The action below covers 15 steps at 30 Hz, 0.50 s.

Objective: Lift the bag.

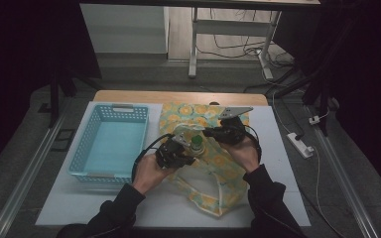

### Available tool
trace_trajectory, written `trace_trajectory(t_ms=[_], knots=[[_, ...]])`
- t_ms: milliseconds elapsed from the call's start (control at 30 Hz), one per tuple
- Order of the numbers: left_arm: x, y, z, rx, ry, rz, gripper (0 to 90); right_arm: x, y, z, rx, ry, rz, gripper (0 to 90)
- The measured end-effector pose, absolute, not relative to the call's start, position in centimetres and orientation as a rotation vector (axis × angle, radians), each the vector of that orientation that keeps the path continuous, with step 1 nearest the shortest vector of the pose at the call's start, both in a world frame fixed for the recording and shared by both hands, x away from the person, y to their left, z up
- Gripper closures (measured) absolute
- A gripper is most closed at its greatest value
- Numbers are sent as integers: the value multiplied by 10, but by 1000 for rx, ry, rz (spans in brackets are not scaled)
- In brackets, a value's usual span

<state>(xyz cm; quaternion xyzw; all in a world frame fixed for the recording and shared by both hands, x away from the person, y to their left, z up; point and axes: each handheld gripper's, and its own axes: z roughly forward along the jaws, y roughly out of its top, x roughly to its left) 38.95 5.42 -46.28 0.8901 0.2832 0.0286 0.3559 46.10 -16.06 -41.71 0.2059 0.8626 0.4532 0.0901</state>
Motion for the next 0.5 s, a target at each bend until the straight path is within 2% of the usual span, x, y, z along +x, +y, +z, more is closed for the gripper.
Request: trace_trajectory(t_ms=[500], knots=[[405, 64, -440, 2226, 770, 28, 893, 459, -161, -407, 601, 2586, 1349, 900]])
